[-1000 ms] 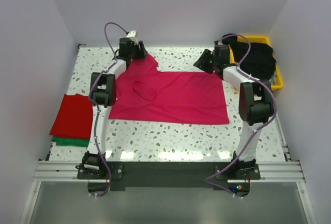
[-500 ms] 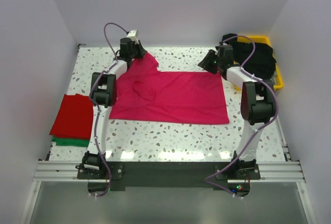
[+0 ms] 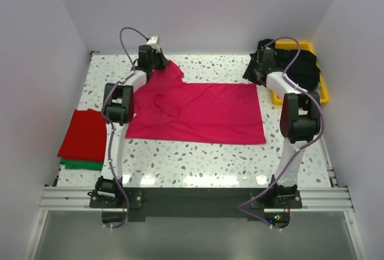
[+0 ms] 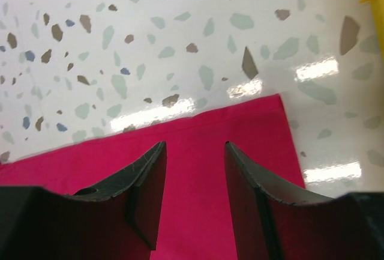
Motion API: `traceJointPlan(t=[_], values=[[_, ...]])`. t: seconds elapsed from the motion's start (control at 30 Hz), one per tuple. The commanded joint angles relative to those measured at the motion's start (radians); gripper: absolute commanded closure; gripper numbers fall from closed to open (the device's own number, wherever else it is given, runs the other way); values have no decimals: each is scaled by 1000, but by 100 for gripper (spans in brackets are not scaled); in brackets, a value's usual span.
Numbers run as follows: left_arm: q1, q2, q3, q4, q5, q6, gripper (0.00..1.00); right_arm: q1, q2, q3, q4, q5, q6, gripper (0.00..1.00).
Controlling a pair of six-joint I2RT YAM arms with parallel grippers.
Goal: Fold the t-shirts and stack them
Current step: Fold the tshirt
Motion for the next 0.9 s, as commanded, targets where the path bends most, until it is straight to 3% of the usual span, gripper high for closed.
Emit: traceJointPlan(t=[0.0,0.33,0.87], values=[[-1,-116,-9,99,25,4,99,-4,25,68,-74,136,-71,53],[-1,-154,-42,127,40,-16,100,-34,127,118,-67,194,-91,63],[-1,-191,-92,162,46,-44,100,-60,197,158,-22,142,-59,64]])
